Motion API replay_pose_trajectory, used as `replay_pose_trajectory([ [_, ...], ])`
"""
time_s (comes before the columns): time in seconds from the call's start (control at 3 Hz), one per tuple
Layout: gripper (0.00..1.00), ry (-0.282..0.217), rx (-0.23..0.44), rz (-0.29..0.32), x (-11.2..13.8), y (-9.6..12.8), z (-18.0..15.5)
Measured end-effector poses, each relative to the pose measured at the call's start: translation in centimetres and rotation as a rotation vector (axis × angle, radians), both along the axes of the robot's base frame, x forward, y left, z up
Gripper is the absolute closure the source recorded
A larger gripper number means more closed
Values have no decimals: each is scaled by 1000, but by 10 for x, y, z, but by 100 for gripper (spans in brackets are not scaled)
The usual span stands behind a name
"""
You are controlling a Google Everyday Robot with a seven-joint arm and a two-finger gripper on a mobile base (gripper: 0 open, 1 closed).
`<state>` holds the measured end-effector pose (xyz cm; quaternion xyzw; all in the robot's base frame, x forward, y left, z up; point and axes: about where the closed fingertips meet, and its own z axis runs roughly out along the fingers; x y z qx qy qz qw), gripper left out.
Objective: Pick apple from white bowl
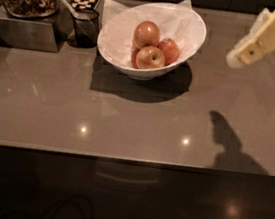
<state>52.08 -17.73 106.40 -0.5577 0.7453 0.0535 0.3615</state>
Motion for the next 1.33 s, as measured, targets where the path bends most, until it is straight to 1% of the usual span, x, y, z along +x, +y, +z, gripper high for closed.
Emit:
replay_pose_trajectory([
  [0.33,0,-27,4,0,1,0,12],
  [1.0,0,-22,17,-9,2,0,8],
  [1.33,0,32,-21,56,31,31,-14],
])
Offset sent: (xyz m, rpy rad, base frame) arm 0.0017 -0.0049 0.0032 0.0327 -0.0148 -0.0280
